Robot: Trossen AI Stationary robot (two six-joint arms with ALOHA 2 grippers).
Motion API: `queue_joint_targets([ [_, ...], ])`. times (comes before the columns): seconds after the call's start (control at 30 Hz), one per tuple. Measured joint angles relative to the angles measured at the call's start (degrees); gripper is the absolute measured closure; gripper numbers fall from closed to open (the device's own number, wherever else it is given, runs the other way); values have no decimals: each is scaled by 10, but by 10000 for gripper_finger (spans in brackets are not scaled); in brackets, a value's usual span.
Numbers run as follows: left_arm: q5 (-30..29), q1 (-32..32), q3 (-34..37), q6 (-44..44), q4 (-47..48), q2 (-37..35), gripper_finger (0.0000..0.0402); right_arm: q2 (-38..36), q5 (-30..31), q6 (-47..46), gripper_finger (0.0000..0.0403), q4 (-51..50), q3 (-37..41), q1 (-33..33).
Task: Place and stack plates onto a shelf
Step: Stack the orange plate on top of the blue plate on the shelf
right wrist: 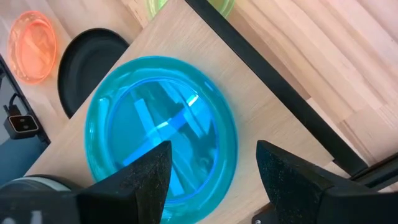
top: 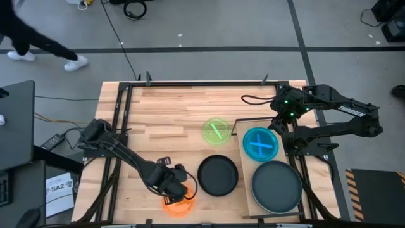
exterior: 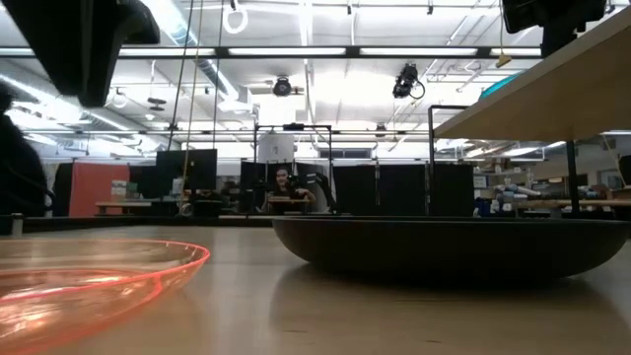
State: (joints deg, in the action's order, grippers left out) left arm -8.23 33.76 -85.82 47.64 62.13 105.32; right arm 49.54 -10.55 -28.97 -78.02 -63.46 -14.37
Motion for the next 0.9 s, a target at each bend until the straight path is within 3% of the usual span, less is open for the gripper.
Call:
queue_joint_targets([
  [0.27, 17, -5, 40, -5, -20, -5, 285, 0, 0, 1, 163, 0, 0, 0],
  [0.5, 82, -14, 170, 13, -197, -28, 285, 0, 0, 2, 163, 0, 0, 0],
  [0.9, 106, -19, 256, 50, -282, -31, 285, 0, 0, 2, 163, -1, 0, 0],
])
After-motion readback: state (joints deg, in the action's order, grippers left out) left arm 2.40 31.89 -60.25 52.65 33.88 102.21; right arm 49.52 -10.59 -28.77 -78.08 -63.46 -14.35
